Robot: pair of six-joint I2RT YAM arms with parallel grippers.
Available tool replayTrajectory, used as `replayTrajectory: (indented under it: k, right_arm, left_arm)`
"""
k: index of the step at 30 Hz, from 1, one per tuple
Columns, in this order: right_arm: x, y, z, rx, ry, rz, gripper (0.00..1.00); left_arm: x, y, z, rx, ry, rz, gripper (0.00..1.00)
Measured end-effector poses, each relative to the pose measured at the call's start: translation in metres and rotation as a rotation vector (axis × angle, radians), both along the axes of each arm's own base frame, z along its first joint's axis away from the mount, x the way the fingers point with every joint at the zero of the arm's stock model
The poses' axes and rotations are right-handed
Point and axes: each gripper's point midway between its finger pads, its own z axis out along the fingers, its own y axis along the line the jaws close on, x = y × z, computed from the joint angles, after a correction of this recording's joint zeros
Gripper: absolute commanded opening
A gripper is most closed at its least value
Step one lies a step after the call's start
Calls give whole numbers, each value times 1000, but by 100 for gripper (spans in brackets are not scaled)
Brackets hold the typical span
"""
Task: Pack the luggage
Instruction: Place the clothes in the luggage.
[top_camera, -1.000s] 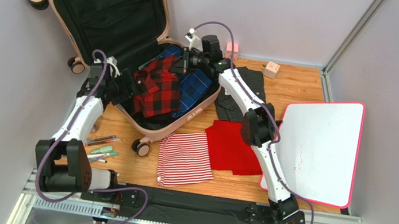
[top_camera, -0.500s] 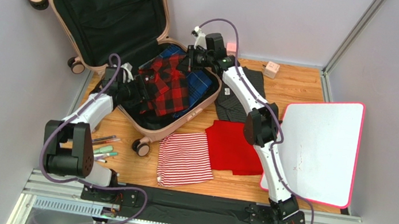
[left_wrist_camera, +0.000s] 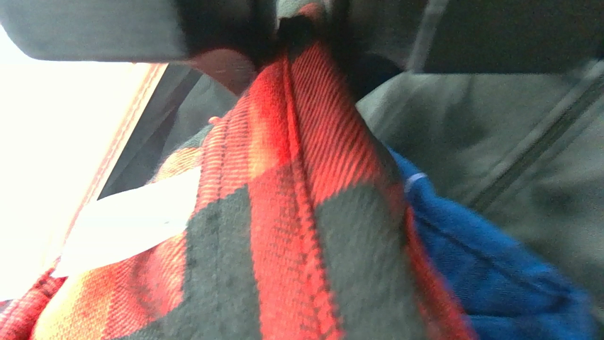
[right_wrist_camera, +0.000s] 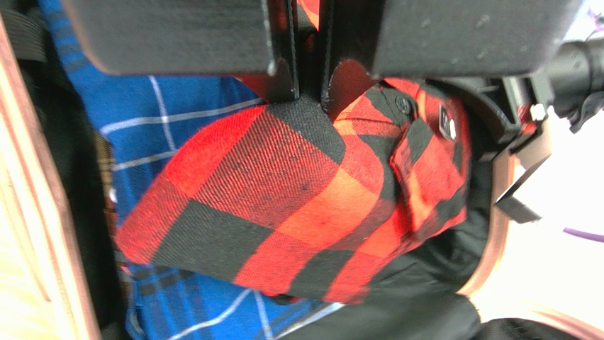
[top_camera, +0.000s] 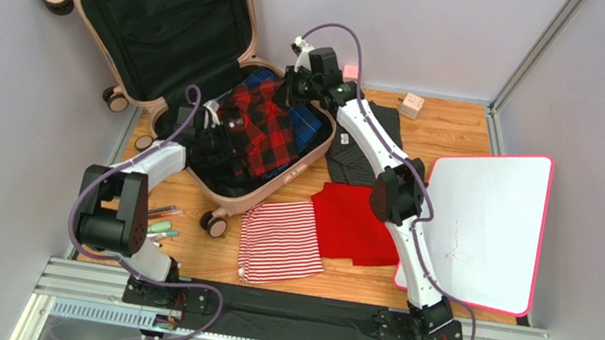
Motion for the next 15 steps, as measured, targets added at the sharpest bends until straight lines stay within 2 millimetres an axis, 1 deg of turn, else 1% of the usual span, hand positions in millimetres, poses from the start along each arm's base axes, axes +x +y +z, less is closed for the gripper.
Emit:
replayTrajectory:
  k: [1,4,11,15]
  right_arm:
    - [1,-1,-1,-10,-4,-11,7]
    - [5,-3,-4,-36,-17,-40,8]
    - [13,-7,-5,-64,-44,-90,6]
    - [19,-9,-4,-78,-74,-125,5]
  left_arm:
    - [0,-4,-1,-3,4,-7,20]
    - [0,-14,-3,-11,7,-23,15]
    - [4,-26,0,-37,9,-26,15]
    - [9,-39,3,-55,11,-36,15]
